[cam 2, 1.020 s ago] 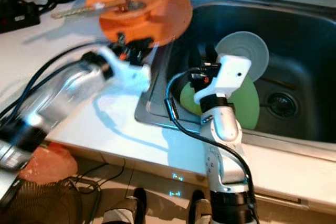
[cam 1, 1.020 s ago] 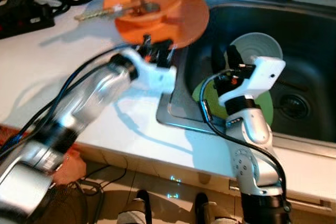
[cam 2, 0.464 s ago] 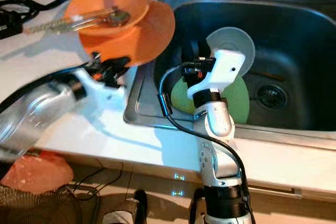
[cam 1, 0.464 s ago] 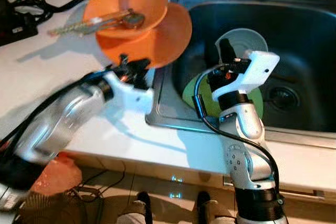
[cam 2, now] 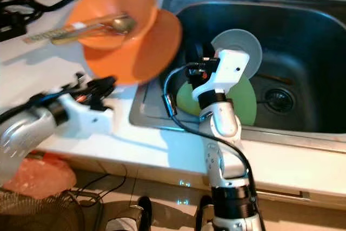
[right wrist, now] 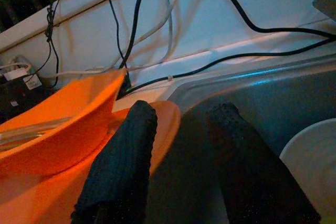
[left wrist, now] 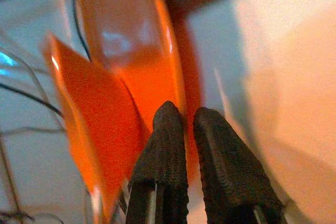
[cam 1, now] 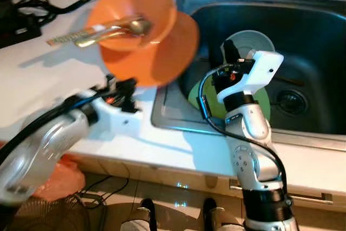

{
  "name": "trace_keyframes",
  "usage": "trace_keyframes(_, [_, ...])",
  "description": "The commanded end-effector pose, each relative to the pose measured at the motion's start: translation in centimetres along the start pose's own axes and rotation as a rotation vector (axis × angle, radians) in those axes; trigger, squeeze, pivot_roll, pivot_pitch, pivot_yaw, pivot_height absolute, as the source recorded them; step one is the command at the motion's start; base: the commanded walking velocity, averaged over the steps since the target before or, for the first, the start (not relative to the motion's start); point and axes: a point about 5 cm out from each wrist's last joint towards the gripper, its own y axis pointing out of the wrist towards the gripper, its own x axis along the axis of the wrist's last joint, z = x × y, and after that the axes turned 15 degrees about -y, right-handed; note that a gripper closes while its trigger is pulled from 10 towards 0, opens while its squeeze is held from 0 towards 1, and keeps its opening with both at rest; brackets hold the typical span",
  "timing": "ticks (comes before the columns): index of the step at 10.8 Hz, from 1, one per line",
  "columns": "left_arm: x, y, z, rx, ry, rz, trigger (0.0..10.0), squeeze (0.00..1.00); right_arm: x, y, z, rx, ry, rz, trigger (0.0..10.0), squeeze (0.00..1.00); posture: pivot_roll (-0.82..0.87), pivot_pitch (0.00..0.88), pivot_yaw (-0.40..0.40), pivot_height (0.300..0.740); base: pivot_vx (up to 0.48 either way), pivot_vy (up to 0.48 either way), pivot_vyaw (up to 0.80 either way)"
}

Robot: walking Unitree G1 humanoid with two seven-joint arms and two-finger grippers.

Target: Kitchen organization

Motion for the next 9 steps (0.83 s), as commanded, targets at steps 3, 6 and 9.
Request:
trace_keyframes(3, [-0.9,-0.6,-4.9,-0.252,-0.113,0.113,10.0,0.0,-4.2,-1.7,-2.2,-0.059,-0.004,0.16,10.0,0.0,0.24,0.311,0.104,0.74,0.0,0.0,0.0])
trace_keyframes(6, [-0.2,-0.2,-3.6,-0.167,-0.14,0.107,10.0,0.0,-4.1,-1.5,-2.4,-0.054,-0.013,0.152,10.0,0.0,0.24,0.31,0.1,0.74,0.0,0.0,0.0])
trace_keyframes(9, [0.7,0.0,-2.0,-0.108,-0.149,0.094,10.0,0.0,-4.2,-1.5,-2.6,-0.054,-0.019,0.157,10.0,0.0,0.24,0.315,0.094,0.74,0.0,0.0,0.0])
